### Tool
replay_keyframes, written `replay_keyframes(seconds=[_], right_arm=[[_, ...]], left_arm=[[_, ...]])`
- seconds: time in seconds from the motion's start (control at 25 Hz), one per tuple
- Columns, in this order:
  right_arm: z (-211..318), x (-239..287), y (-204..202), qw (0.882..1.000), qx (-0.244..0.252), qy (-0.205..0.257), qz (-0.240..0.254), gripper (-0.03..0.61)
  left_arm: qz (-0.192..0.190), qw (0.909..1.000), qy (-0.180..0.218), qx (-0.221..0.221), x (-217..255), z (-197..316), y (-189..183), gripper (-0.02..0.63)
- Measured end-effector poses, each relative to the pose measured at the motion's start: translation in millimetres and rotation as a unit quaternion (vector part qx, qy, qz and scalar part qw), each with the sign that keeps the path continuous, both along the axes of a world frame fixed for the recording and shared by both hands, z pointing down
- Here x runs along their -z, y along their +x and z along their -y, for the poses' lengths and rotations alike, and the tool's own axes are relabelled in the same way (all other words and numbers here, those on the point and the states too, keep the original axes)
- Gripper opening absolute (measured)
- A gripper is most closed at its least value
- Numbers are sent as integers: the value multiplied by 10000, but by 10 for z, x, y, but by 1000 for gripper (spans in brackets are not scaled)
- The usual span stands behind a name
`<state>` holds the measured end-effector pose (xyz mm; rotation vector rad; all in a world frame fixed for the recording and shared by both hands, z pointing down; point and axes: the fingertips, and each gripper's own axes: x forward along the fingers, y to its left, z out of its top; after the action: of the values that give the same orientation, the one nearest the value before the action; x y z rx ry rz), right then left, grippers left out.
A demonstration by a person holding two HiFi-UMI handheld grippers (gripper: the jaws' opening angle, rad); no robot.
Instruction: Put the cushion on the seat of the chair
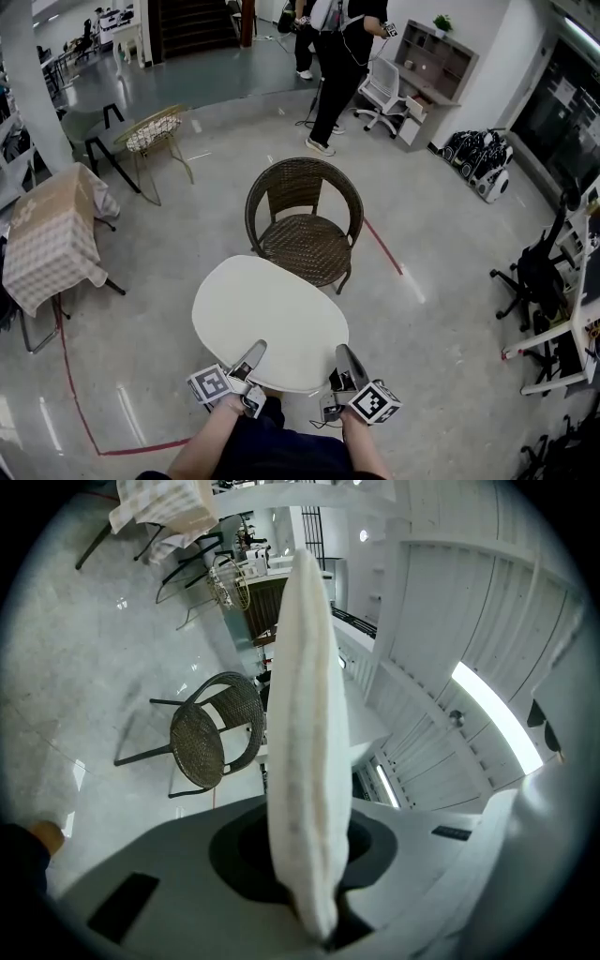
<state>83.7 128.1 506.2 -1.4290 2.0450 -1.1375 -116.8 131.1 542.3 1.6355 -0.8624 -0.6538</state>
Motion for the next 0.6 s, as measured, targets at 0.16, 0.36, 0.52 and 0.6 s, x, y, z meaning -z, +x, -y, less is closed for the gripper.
replay_keyframes(seconds=[0.16, 0.36, 0.52, 0.6], right_arm=[[94, -73, 36, 9998, -194, -11, 18, -11], [219, -100, 43, 9995, -302, 17, 49, -11], [256, -133, 11, 9995, -313, -1, 106, -11], [260, -118, -21, 9996, -274, 14, 112, -11]], left_arm=[[30, 9999, 29, -131, -53, 142, 9, 77], [84, 9996, 93, -240, -62, 309, 3, 77], [-14, 9998, -14, -193, -81, 350, -16, 77], [-9, 9998, -16, -182, -77, 342, -34, 77]])
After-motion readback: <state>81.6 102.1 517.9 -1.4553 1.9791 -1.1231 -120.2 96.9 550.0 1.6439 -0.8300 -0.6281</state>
